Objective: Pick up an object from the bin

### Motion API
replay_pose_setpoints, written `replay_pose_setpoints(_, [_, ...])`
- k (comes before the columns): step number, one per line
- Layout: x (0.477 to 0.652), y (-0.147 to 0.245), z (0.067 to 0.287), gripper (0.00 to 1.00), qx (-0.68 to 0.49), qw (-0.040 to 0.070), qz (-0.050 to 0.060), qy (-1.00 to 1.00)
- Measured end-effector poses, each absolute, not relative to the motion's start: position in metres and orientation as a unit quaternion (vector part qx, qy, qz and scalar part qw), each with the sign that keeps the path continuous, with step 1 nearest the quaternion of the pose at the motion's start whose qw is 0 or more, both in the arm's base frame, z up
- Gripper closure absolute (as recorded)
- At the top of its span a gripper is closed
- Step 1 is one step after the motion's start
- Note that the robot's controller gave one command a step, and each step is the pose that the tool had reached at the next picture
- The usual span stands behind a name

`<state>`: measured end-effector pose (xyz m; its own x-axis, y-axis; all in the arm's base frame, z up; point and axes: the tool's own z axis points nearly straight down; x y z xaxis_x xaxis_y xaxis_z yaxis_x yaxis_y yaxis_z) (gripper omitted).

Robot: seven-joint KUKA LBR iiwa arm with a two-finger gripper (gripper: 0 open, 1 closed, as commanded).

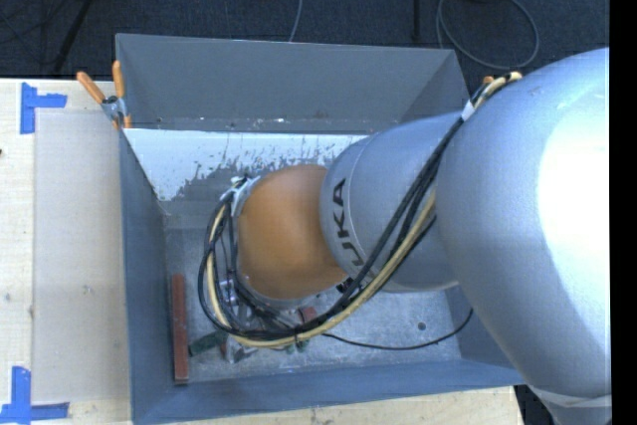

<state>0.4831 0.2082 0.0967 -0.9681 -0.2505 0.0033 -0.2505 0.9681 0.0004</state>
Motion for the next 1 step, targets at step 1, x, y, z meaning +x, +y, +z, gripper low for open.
replay_pose_setpoints(1, [0.4832,0.2082,0.0968,1.0,0.126,0.002,0.0,-0.992])
